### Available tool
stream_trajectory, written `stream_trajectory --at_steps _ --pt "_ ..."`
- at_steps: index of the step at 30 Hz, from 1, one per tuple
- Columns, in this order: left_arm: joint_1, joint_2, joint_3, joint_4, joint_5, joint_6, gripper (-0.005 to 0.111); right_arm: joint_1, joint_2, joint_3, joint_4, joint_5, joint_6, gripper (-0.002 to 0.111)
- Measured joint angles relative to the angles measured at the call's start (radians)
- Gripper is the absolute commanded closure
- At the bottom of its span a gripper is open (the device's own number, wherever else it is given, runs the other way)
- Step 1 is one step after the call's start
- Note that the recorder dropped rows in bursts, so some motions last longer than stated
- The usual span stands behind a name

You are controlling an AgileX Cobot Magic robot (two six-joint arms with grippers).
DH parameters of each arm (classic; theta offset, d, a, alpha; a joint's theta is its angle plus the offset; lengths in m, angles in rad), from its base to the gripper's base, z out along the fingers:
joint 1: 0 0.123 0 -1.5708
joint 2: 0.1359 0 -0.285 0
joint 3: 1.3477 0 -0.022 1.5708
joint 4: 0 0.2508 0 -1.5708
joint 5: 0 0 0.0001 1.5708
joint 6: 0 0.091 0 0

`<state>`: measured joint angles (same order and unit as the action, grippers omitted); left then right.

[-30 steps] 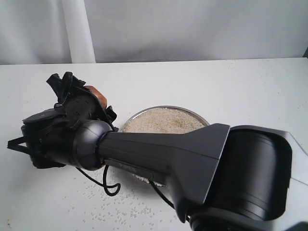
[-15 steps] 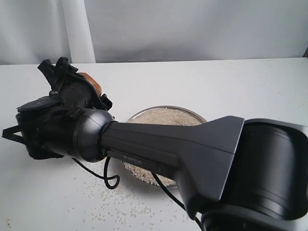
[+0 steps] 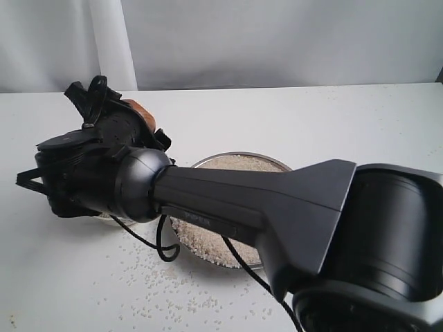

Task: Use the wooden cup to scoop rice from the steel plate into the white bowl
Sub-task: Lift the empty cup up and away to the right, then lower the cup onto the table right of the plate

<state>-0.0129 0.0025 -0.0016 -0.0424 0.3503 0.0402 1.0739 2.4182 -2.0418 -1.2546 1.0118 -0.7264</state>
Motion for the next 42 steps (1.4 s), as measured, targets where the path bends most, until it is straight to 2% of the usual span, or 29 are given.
stream_trajectory --at_steps 9,14,17,19,24,27,31,38,42 --pt "0.000 0.000 0.000 0.000 0.000 0.000 0.107 -0.004 -0.023 0.000 0.082 -0.002 0.012 0.108" --pt "0.000 0.000 0.000 0.000 0.000 0.000 0.107 -0.006 -0.143 0.000 0.144 -0.010 0.264 0.108" --pt "0.000 0.000 0.000 0.000 0.000 0.000 0.107 -0.035 -0.234 0.000 0.278 -0.013 0.362 0.108" --pt "0.000 0.000 0.000 0.000 0.000 0.000 0.107 -0.102 -0.315 0.000 0.484 -0.015 0.388 0.108" --pt "0.000 0.000 0.000 0.000 0.000 0.000 0.107 -0.264 -0.431 0.017 0.806 0.089 0.395 0.108" --pt "0.000 0.000 0.000 0.000 0.000 0.000 0.107 -0.348 -0.471 0.140 0.905 0.098 0.409 0.108" --pt "0.000 0.000 0.000 0.000 0.000 0.000 0.107 -0.446 -0.530 0.387 0.971 -0.043 0.458 0.108" --pt "0.000 0.000 0.000 0.000 0.000 0.000 0.107 -0.686 -0.711 0.850 1.200 -0.546 0.468 0.108" --pt "0.000 0.000 0.000 0.000 0.000 0.000 0.107 -0.807 -0.785 1.069 1.244 -0.795 0.468 0.108"
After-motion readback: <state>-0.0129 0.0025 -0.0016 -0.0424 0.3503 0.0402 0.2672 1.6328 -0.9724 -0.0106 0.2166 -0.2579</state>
